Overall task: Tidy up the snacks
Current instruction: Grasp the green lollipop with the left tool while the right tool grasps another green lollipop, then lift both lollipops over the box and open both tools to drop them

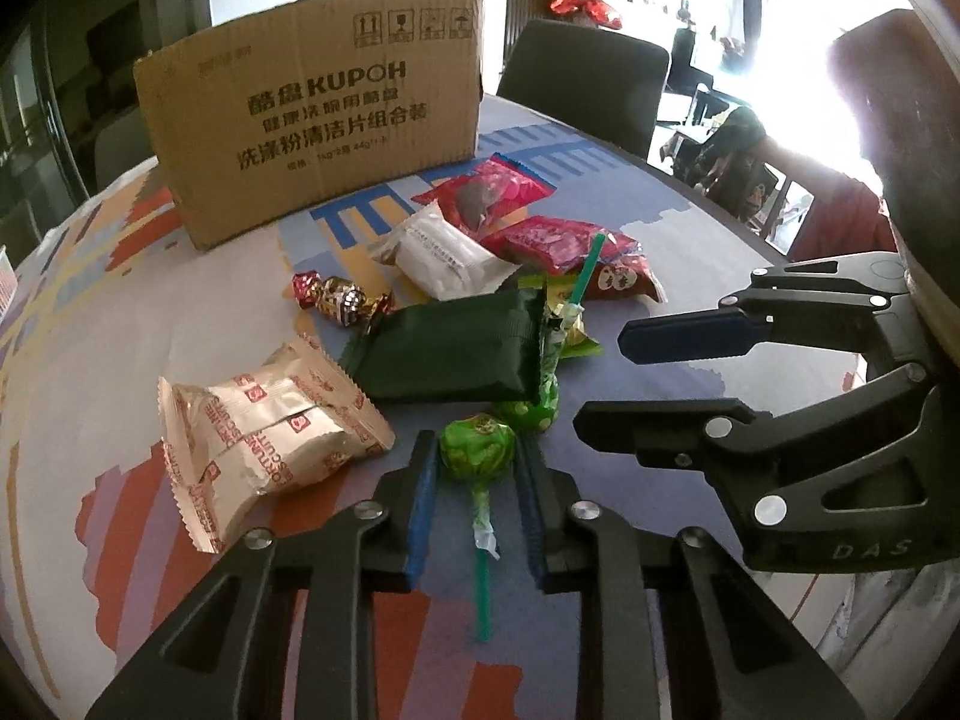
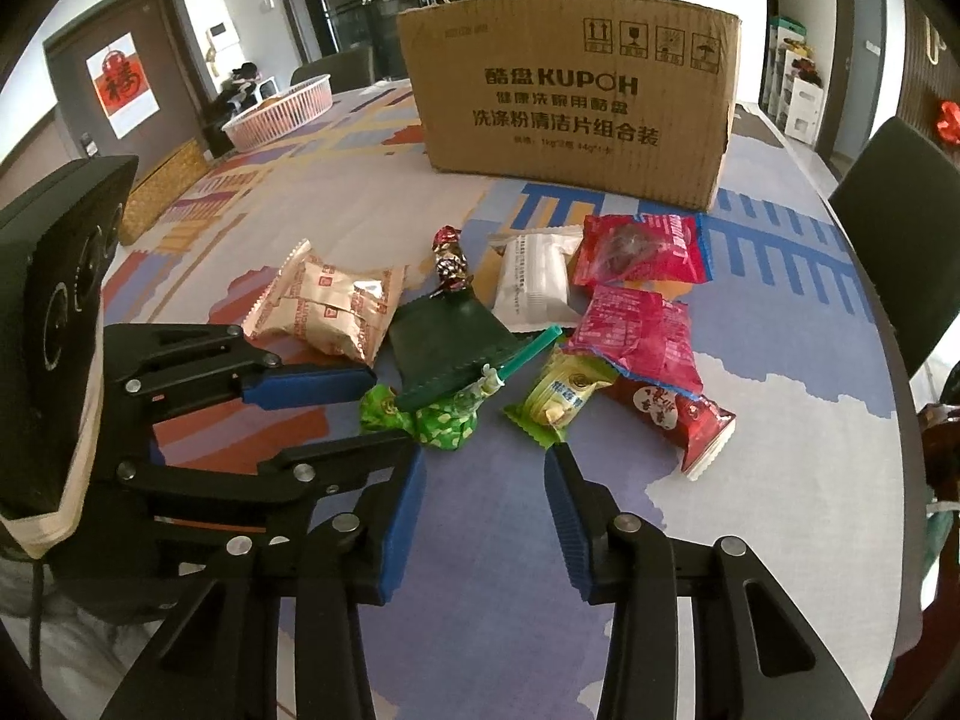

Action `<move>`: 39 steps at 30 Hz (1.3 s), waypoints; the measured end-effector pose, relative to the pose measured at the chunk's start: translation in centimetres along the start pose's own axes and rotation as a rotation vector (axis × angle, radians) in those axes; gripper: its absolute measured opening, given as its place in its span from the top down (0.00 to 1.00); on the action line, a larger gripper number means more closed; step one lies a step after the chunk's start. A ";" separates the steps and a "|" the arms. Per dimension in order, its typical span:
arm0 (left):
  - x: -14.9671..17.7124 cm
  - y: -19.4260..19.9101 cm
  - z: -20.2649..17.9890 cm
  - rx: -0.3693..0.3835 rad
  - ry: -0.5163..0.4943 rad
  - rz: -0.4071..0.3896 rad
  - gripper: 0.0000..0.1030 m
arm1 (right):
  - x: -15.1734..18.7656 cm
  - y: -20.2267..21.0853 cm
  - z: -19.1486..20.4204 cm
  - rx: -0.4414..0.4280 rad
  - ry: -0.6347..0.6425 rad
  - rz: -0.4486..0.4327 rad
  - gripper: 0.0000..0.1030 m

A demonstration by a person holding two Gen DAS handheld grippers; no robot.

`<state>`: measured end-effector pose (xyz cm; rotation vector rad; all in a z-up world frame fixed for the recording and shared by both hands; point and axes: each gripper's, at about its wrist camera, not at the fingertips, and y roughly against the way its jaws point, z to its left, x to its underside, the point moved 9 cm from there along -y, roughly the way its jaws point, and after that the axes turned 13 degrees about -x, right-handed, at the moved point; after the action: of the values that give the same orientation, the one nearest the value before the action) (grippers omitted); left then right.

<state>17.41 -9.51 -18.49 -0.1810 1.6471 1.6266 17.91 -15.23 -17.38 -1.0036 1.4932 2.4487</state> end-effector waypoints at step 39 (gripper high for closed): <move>-0.8 3.9 3.2 -0.072 0.192 -0.009 0.75 | -0.8 -0.2 1.6 -0.046 0.002 -0.002 0.75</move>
<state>16.92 -6.37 -14.55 -0.3917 1.7279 1.7062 17.83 -13.62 -16.58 -1.0149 1.4424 2.4921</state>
